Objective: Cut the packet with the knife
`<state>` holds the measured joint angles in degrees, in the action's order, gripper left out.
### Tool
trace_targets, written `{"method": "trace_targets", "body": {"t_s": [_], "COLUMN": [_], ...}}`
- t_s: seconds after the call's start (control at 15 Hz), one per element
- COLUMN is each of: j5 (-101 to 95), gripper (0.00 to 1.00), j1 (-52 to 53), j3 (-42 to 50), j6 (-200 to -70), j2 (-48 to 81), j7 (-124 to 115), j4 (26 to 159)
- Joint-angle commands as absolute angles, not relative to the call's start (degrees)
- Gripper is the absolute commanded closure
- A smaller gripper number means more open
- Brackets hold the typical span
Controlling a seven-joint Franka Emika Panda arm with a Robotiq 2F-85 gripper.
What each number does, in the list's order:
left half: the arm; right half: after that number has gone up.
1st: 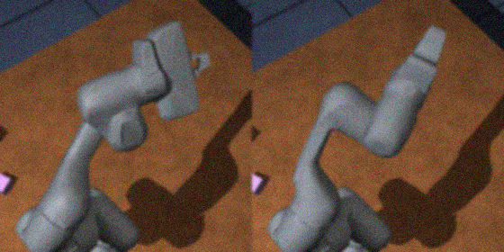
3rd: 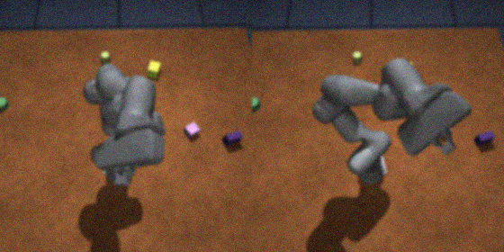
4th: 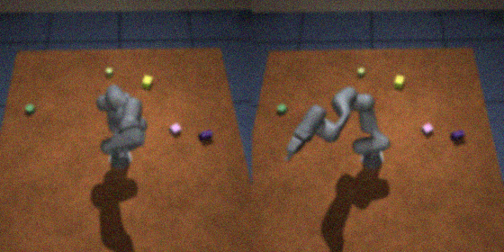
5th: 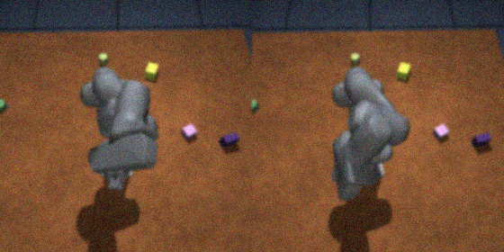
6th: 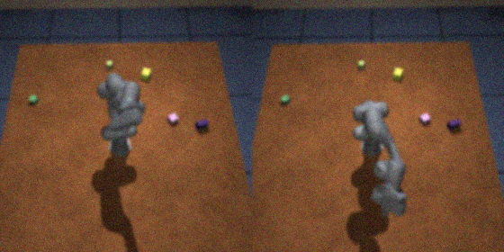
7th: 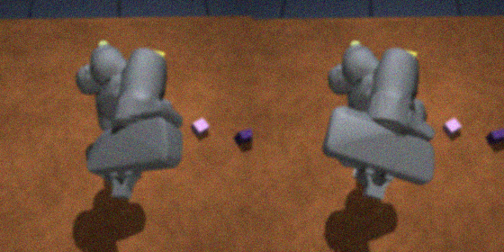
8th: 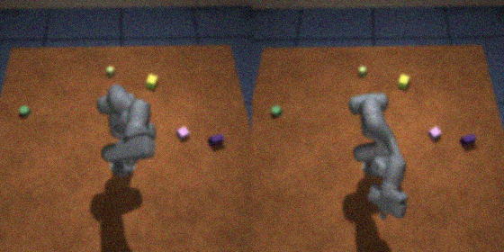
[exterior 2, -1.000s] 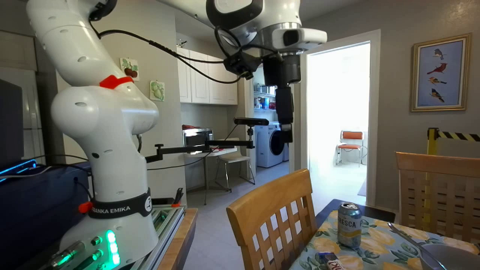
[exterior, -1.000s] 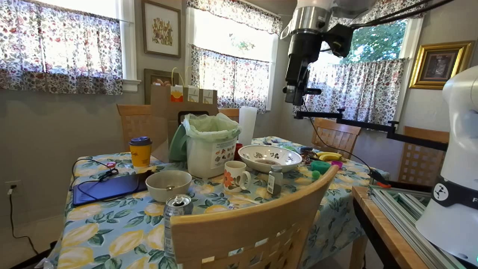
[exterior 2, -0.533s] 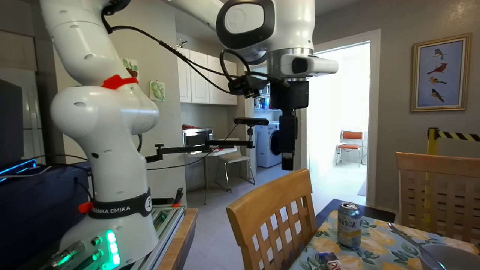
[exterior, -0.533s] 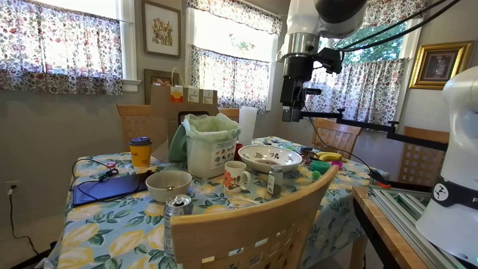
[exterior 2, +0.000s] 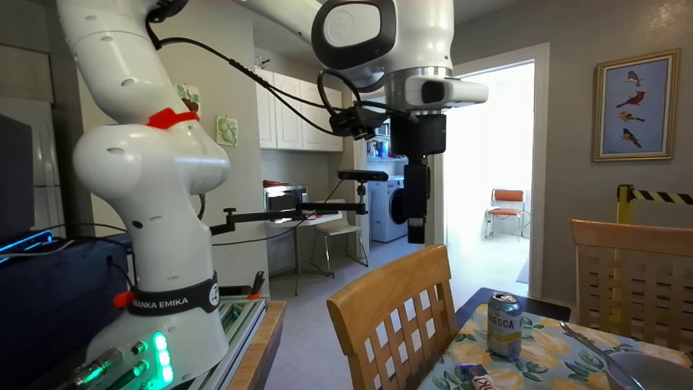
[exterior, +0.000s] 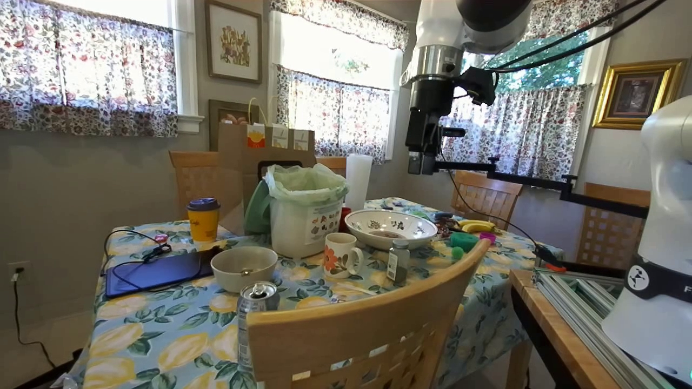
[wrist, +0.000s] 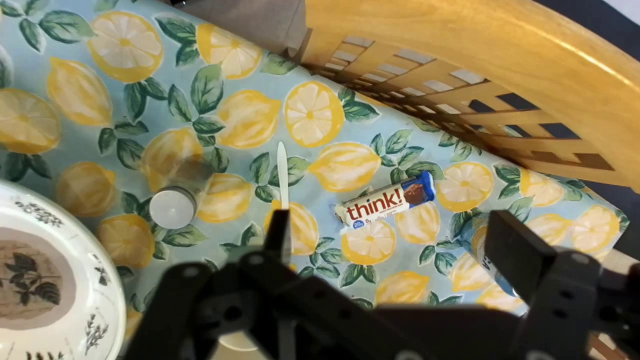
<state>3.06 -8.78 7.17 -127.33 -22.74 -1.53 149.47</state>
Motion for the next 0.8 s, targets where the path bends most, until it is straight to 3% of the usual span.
{"method": "trace_targets", "body": {"t_s": [0.0, 0.73], "j5": [4.2, 4.3], "gripper": [0.00, 0.00], "j1": [-8.5, -9.8], "j3": [8.5, 10.5], "j6": [-131.6, -151.9], "j2": [-19.2, -0.3], "j7": [0.2, 0.1], "j4": [149.1, 148.2]}}
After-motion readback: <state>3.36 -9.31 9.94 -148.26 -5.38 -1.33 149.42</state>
